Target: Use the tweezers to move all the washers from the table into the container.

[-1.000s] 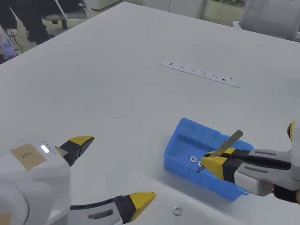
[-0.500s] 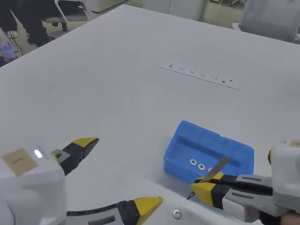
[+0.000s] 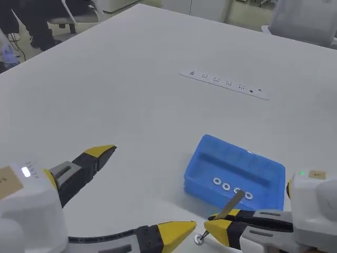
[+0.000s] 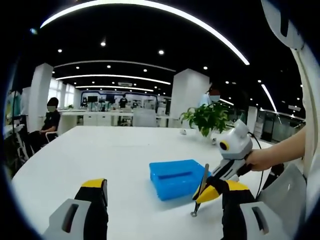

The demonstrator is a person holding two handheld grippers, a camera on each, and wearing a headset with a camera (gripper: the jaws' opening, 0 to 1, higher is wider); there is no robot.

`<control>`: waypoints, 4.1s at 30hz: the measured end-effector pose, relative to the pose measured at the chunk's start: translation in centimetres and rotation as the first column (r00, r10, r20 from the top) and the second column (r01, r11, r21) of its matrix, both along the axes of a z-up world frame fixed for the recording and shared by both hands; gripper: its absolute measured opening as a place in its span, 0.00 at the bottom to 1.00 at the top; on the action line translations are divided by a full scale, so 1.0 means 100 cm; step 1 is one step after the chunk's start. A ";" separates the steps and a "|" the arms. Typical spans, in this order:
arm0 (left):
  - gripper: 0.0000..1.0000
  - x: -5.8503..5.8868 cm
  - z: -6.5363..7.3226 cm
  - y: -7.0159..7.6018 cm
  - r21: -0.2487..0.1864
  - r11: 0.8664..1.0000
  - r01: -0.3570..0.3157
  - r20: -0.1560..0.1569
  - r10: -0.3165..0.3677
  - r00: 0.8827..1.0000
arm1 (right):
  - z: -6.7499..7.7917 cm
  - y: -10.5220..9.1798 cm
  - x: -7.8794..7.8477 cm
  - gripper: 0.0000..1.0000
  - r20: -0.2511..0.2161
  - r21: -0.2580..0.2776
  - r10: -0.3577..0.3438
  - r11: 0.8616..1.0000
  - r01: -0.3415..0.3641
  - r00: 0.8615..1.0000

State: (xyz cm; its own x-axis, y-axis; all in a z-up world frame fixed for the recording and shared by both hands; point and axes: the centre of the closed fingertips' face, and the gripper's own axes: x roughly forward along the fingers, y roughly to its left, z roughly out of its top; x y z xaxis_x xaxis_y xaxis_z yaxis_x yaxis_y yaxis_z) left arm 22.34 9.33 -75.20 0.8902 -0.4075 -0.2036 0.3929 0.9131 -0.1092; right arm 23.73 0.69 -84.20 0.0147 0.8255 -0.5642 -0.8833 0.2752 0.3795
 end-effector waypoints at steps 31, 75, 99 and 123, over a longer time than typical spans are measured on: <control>0.94 -0.001 -0.004 -0.009 0.046 0.999 0.006 -0.038 -0.004 0.999 | -0.017 0.002 -0.027 0.05 0.301 -0.241 0.343 0.930 -0.277 0.890; 0.92 0.001 -0.004 -0.005 0.041 0.999 -0.006 -0.035 0.007 0.999 | 0.048 0.011 0.040 0.04 0.527 -0.310 0.362 0.924 -0.223 0.769; 0.86 -0.003 -0.015 -0.008 0.072 0.997 0.021 -0.089 -0.015 0.996 | 0.007 0.027 0.094 0.05 0.218 -0.253 0.204 0.956 -0.147 0.954; 0.85 -0.003 -0.016 -0.008 0.081 0.996 0.027 -0.093 -0.019 0.995 | -0.006 0.028 0.102 0.05 0.207 -0.311 0.258 0.932 -0.187 0.944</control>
State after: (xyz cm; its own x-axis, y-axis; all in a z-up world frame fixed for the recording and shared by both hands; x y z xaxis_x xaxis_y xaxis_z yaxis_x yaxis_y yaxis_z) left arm 22.01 8.56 -76.81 0.8565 -0.4064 -0.3183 0.4059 0.9111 -0.0710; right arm 33.93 3.53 -84.79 0.0138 0.6290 -0.7773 -0.9886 0.1253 0.0839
